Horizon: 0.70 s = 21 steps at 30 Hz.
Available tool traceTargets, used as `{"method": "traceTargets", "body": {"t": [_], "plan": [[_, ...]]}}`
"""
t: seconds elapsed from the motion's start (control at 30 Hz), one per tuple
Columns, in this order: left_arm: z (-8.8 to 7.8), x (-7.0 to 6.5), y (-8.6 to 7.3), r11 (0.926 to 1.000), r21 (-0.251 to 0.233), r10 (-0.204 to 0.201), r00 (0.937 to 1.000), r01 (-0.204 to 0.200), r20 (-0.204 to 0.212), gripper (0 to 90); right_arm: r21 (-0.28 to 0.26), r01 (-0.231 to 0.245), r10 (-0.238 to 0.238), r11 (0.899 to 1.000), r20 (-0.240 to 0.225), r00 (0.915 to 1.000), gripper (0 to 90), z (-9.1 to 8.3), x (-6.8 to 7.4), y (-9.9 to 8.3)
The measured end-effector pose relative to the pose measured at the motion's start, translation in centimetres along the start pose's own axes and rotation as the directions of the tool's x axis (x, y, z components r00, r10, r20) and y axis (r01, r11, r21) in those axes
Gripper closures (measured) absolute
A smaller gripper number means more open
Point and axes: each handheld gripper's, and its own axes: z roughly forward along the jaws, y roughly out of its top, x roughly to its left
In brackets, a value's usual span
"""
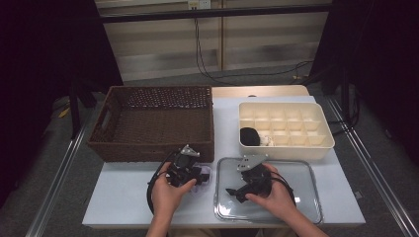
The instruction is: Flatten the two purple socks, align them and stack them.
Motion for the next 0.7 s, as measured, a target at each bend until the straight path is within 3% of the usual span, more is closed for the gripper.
{"method": "traceTargets", "body": {"t": [0.03, 0.13, 0.23, 0.53, 0.7], "plan": [[0.2, -0.1, 0.0, 0.9999, 0.009, 0.008, 1.0, -0.008, -0.001, 70.8, 0.0, 0.004, -0.004, 1.0, 0.0, 1.0, 7.7, 0.0, 0.0, 0.0], [0.1, -0.2, 0.1, 0.9997, 0.022, -0.011, 0.9999, 0.011, 0.011, 84.2, 0.003, 0.007, -0.007, 1.0, -0.012, 0.9999, 10.7, 0.1, 0.2, 0.2], [0.1, -0.2, 0.0, 0.9996, 0.025, -0.015, 0.999, 0.014, 0.043, 86.3, -0.006, 0.004, -0.004, 1.0, -0.026, 0.9996, 17.1, 0.2, 0.3, 0.6], [0.1, -0.5, 0.1, 0.9994, 0.034, 0.0, 0.9989, -0.001, 0.047, 86.8, -0.023, 0.028, -0.03, 0.999, -0.088, 0.9957, 41.8, 1.4, 0.9, 2.4], [0.1, -0.4, 0.1, 0.9994, 0.035, -0.003, 0.9987, 0.001, 0.051, 86.8, -0.026, 0.038, -0.04, 0.999, -0.106, 0.9935, 46.6, 2.1, 1.0, 3.4]]}}
